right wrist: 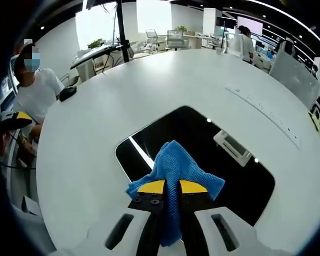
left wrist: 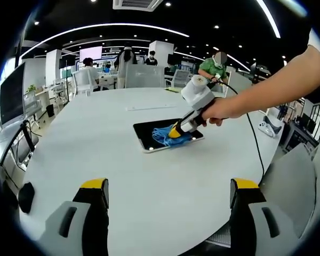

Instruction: Wipe the mirror surface with the cleaning cloth until all visible marks leave the cleaned area.

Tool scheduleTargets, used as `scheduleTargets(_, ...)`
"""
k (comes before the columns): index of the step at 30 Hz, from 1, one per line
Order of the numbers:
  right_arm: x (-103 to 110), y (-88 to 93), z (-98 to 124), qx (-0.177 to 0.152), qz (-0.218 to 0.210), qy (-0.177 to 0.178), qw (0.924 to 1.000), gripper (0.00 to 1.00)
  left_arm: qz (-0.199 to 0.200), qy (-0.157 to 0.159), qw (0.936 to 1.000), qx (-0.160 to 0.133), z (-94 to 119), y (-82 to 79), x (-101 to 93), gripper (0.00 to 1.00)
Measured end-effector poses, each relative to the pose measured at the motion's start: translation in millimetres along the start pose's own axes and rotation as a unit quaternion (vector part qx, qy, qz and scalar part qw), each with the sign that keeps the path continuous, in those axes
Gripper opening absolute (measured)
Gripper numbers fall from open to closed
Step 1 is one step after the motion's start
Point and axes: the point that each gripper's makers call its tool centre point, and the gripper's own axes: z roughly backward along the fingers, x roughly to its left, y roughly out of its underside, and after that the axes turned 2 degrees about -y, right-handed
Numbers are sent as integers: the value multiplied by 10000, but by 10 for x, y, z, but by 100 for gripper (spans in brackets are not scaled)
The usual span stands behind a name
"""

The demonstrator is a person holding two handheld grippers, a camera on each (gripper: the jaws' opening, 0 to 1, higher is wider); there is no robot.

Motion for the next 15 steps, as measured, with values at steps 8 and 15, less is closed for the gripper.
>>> scheduleTargets(8,-83,33,7,23,-25,51,10000,4,-15,11,10000,-4,-20,-9,-9,95)
scheduleTargets(15,-126,73,33,20,-70,86,9999,4,-16,32,10000,-3,-33,-9,-20,95)
